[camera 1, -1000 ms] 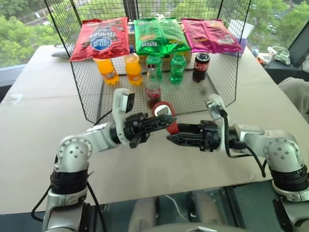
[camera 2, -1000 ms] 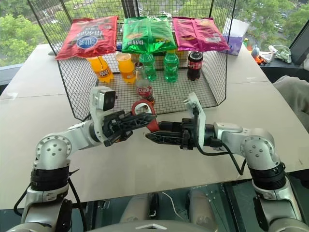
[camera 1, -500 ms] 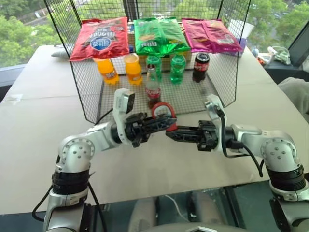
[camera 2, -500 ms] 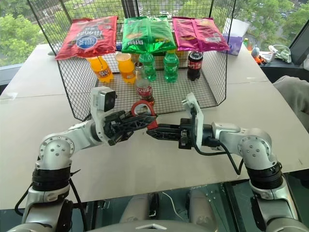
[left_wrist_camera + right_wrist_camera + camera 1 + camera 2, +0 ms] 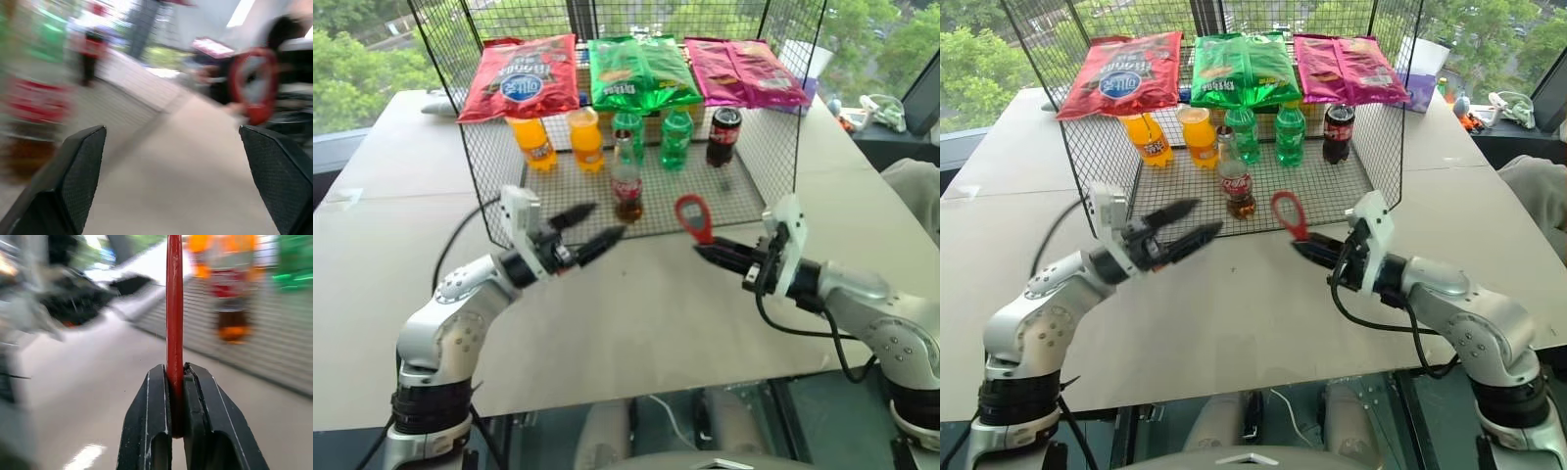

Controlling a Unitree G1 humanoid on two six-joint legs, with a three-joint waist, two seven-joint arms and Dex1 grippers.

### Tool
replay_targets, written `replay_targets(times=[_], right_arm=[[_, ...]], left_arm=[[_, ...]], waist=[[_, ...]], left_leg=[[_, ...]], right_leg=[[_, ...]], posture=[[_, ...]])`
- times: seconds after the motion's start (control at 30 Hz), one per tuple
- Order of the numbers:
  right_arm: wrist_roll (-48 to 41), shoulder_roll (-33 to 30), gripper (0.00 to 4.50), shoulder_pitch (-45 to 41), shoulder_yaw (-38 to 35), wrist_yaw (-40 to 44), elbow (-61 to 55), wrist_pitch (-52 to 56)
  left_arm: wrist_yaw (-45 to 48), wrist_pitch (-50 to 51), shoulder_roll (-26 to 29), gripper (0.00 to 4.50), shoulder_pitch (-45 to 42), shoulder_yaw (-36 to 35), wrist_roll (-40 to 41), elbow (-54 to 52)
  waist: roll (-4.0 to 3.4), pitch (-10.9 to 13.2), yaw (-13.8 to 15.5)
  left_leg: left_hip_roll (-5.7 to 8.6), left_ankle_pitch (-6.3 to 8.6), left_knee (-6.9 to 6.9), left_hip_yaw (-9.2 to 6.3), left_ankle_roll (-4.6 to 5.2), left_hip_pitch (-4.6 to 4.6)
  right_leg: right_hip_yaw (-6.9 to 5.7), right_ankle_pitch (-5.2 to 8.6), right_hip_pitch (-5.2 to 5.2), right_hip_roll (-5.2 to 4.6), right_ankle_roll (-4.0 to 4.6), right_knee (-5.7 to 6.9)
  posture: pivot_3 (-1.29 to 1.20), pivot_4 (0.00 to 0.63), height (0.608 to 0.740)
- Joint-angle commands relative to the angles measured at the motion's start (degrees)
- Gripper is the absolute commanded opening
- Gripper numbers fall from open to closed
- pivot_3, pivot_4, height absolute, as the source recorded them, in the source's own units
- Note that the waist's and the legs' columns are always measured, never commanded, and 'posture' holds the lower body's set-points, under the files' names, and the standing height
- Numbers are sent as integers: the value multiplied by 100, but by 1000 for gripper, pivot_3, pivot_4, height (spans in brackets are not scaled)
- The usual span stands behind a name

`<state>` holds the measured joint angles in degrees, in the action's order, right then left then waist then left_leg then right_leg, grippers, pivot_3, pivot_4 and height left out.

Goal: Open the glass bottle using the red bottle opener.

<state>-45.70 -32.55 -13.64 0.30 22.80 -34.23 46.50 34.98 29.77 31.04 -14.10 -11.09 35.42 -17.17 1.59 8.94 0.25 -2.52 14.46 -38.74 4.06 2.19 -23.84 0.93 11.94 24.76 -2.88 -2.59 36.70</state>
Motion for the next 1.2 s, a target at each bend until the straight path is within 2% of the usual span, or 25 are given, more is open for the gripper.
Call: replay_targets(times=[0.03, 0.3, 0.73, 1.2], right_arm=[[578, 87, 0, 36, 38, -284, -321, -386], [1219, 148, 0, 59, 105, -154, -194, -725], [1497, 272, 0, 398, 128, -234, -661, -699], [1600, 465, 0, 317, 201, -583, -1094, -266]], left_arm=[[181, -347, 178, 4466, -552, 148, -409, 437], [24, -643, -216, 4466, -1078, 488, -952, 1154], [239, -876, -510, 4466, -1697, 723, -1271, 1939], [516, -1528, -990, 4466, -2574, 1009, -1784, 3434]], waist=[[-2, 1, 6], [0, 3, 8], [1, 4, 37], [2, 4, 41]], left_leg=[[-1, 0, 0, 4, 0, 0], [-1, 2, 18, 6, 3, -5], [0, 1, 20, 7, 2, -6], [2, 1, 18, 5, 2, -7]], right_leg=[[0, 0, 2, 2, 0, 0], [1, -6, 2, 4, -13, -20], [-4, -10, 1, 6, -19, -20], [-5, -14, -1, 7, -26, -19]], posture=[[0, 150, 740], [0, 150, 740], [0, 150, 740], [0, 150, 740]])
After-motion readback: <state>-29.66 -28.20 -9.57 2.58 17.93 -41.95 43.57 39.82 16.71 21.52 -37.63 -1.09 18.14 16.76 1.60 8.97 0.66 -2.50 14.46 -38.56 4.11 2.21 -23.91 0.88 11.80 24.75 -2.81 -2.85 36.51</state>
